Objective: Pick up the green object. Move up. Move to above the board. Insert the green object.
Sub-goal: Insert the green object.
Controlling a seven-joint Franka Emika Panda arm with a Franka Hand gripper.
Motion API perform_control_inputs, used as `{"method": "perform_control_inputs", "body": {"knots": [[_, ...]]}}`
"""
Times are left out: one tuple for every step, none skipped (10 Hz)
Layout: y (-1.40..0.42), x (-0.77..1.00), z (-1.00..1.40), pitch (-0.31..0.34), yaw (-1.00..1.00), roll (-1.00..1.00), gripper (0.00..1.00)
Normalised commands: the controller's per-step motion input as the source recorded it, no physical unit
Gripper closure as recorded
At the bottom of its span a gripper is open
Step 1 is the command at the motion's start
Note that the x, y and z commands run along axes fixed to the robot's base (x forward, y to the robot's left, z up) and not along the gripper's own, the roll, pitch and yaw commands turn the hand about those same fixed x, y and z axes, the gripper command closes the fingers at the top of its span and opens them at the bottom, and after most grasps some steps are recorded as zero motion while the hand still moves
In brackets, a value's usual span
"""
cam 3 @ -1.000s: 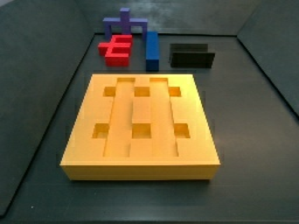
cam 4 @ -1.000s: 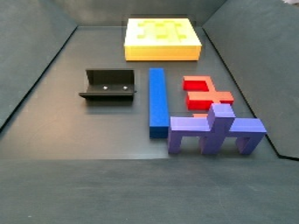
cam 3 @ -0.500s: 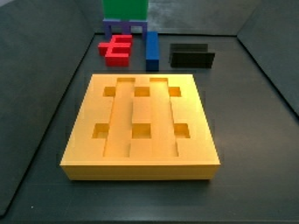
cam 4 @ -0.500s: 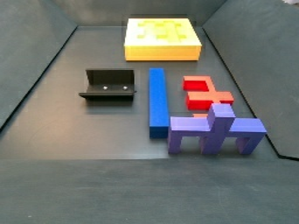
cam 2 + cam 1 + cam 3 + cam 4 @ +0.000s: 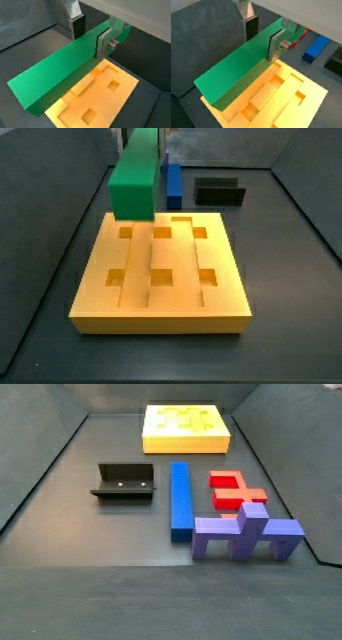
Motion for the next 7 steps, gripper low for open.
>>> {"method": "perform_control_inputs", "body": {"knots": [[-0.11,0.00,-0.80,-0.057,0.15,-0.07,1.00],[-0.08,0.00,-0.73,-0.043,0.13,-0.03,1.00],[-0.05,0.00,-0.70,-0.016,0.08,0.10,1.00],[-0.06,0.00,-0.73,-0.040,0.06,0.12,1.00],[-0.08,0.00,-0.71,-0.057,0.05,0.18,1.00],[-0.13,0.04,-0.58,-0.024,0.07,0.26,1.00],[-0.12,0.00,-0.58,-0.037,0.08,0.27,1.00]]}}
